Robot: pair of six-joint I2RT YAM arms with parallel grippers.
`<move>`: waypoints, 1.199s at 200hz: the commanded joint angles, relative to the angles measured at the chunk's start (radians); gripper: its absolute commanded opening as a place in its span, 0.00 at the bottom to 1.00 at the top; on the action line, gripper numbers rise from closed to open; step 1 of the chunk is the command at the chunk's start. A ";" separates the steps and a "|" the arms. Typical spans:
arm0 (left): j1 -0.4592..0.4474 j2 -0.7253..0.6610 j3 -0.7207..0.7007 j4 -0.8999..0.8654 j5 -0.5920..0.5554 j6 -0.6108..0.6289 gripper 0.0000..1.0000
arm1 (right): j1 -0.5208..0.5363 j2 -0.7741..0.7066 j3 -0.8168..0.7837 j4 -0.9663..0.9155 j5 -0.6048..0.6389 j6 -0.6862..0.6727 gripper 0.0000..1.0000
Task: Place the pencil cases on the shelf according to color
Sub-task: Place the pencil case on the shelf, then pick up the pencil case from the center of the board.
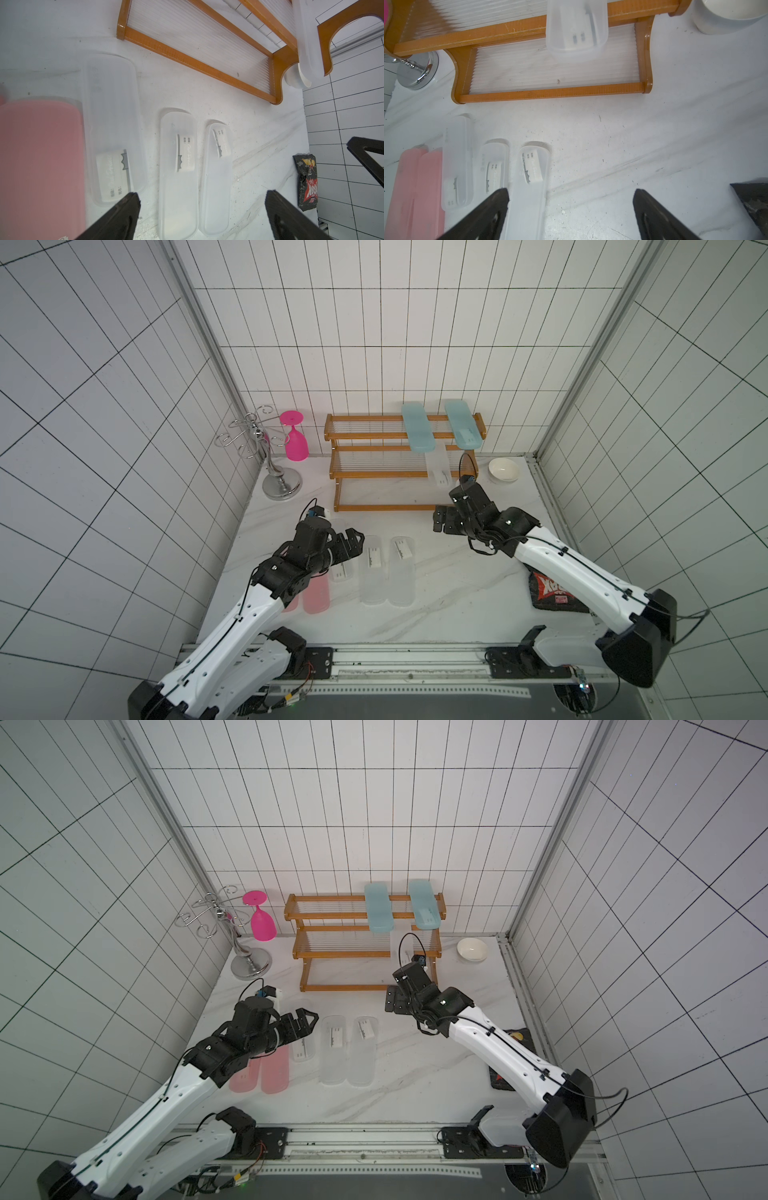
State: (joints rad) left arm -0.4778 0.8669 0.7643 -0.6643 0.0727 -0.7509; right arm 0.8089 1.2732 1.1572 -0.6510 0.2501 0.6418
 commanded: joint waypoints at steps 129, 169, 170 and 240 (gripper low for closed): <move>-0.079 -0.131 -0.173 -0.071 -0.144 -0.266 0.98 | 0.354 0.100 -0.418 0.393 -0.137 0.289 0.99; -0.079 -0.119 -0.176 -0.079 -0.151 -0.246 0.98 | 0.358 0.235 -0.310 0.357 -0.132 0.226 0.99; -0.079 -0.118 -0.177 -0.078 -0.151 -0.247 0.98 | 0.358 0.237 -0.306 0.356 -0.132 0.224 0.99; -0.078 0.019 -0.172 0.005 -0.212 -0.221 0.98 | 0.370 0.431 -0.143 0.225 -0.120 0.180 0.99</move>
State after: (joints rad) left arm -0.5556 0.8749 0.5941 -0.7036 -0.0605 -0.9833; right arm 1.1679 1.6360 0.9394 -0.3359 0.1143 0.8429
